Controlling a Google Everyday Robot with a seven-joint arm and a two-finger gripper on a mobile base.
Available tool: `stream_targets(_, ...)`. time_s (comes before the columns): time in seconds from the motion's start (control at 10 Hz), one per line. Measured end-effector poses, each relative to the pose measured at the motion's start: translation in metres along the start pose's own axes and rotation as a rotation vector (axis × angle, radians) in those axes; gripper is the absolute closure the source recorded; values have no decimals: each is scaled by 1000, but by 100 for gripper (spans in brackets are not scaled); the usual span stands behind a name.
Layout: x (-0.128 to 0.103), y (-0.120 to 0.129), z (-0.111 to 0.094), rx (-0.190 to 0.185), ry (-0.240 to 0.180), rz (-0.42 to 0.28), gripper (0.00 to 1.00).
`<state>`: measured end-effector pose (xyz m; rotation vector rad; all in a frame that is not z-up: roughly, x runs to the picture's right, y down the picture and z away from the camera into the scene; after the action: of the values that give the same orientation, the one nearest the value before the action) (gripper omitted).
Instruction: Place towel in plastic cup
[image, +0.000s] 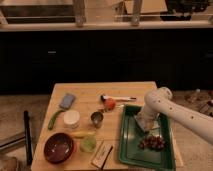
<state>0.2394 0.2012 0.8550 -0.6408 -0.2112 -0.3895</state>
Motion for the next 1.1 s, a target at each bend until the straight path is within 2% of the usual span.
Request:
stream_targets(0.3,-2,0,-7,3,-2,-13,93)
stream_targets(0.4,-4,0,-10,6,-3,-18,98)
stream_targets(1.1,-16,-1,-30,28,-30,-63,100)
